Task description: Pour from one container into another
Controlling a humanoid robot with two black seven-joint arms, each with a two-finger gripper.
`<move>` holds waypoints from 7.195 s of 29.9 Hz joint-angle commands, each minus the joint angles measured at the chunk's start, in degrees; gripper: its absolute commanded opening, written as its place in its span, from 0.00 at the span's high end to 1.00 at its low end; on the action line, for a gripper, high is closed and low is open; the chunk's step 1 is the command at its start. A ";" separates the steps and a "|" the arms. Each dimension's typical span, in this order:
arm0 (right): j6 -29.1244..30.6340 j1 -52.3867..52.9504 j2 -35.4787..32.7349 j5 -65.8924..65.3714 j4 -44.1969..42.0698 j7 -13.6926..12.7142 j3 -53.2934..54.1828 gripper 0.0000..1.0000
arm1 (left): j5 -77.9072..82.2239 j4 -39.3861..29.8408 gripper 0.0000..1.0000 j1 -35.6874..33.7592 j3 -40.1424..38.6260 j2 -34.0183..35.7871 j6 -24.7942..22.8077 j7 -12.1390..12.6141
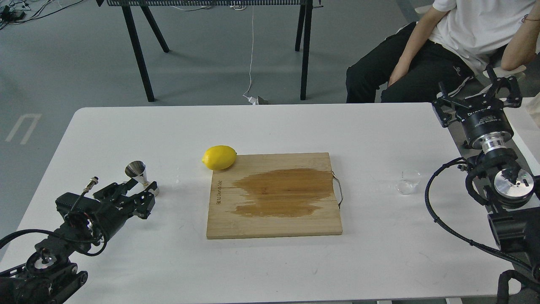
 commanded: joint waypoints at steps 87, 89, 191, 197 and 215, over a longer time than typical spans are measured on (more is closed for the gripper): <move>0.00 -4.68 -3.51 0.36 0.54 0.30 1.17 0.00 | 7.23 -3.80 0.84 -17.80 11.51 -23.64 -17.63 4.37; 0.00 -4.68 -3.60 0.36 0.54 0.30 1.17 0.00 | 7.23 -3.80 0.84 -17.80 11.51 -23.64 -17.72 4.37; -0.74 -21.90 -7.64 15.02 20.22 -1.80 2.84 0.00 | -126.73 -2.86 0.00 -12.87 -10.28 5.29 -56.00 -9.92; -6.37 -29.46 -6.24 17.23 26.90 -5.15 2.93 0.01 | -129.64 1.47 0.00 -14.10 -10.90 3.43 -56.00 -9.43; -26.86 -33.51 5.81 24.00 28.14 -8.67 4.33 0.00 | -129.29 1.21 0.00 -12.70 -9.93 3.43 -56.00 -9.78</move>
